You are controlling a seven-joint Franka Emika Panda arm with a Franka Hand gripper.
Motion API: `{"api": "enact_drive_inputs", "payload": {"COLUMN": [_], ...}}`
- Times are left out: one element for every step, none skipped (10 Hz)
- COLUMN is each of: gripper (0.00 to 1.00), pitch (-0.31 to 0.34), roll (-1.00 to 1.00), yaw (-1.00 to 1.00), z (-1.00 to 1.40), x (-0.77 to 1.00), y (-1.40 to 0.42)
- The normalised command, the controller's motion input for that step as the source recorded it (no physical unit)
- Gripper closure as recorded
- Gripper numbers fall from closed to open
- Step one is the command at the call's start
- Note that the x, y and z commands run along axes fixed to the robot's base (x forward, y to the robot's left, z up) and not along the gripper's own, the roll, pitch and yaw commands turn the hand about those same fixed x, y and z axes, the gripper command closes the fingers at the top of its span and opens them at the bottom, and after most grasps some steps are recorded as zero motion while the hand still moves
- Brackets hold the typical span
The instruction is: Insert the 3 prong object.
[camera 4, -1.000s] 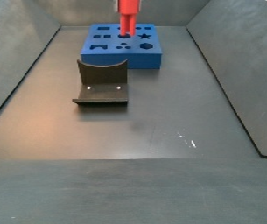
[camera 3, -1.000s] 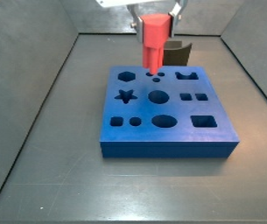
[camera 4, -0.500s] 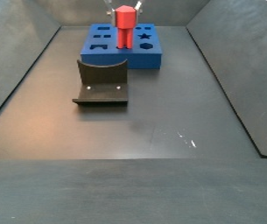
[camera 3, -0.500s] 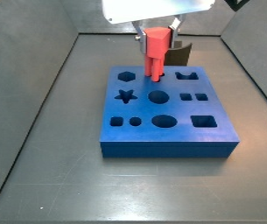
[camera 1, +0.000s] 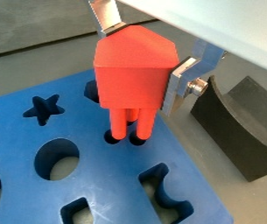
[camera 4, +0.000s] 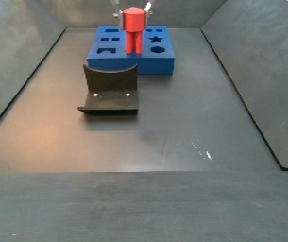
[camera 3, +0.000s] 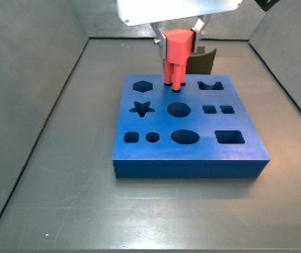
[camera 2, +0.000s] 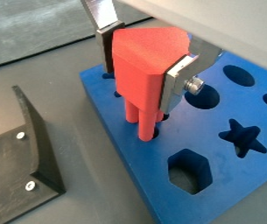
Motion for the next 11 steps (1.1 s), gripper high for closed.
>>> {"api": "enact_drive_inputs", "payload": {"gripper": [1.0,1.0,1.0,1.0,1.0,1.0,1.0,1.0,1.0,1.0,1.0], "pitch": [0.0,0.0,0.0,0.0,0.0,0.0,0.0,0.0,0.0,0.0,0.0], "roll": [-0.05,-0.07,-0.05,-0.01,0.0,0.0,0.0,0.0,0.05,0.07,0.04], "yaw": [-0.29,-0.29,-0.28,-0.19,-0.12,-0.05,0.0,0.0,0.0,0.0,0.0], "z": [-0.11,-0.12,-0.19,-0.25,-0.25,-0.27,-0.3,-0.33,-0.32,-0.33,-0.3], "x": [0.0,0.0,0.1,0.22,0.25,0.17,0.09,0.08,0.07,0.04,0.03], "y": [-0.19,-0.15,-0.04,0.0,0.02,0.0,0.0,0.0,0.0,0.0,0.0]}}
